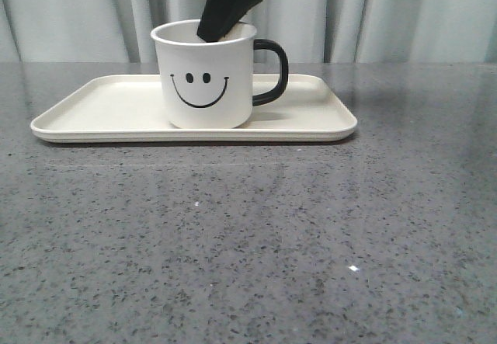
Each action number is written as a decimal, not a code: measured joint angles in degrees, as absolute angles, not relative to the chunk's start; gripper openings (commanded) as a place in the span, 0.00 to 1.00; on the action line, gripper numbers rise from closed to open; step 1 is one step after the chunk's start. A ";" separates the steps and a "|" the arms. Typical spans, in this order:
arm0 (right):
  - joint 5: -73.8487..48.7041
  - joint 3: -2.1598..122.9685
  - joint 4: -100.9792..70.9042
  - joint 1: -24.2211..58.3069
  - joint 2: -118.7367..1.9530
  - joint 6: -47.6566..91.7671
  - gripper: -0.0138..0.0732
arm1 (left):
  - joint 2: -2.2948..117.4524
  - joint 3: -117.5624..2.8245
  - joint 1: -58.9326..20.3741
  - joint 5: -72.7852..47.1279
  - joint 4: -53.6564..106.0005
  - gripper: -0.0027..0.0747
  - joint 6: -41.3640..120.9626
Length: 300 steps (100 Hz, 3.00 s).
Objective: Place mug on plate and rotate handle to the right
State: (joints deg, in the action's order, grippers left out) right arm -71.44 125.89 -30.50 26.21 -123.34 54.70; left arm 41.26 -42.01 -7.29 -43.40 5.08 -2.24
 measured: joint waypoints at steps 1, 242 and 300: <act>-71.44 125.89 -30.50 26.21 -123.34 54.70 0.18 | 41.26 -42.01 -7.29 -43.40 5.08 0.63 -2.24; -38.85 50.38 8.65 14.58 -49.05 8.24 0.64 | 41.26 -42.01 -7.29 -43.40 5.08 0.63 -2.24; -29.98 41.83 5.80 14.58 -48.13 7.92 0.64 | 41.26 -42.01 -7.29 -43.40 5.08 0.63 -2.24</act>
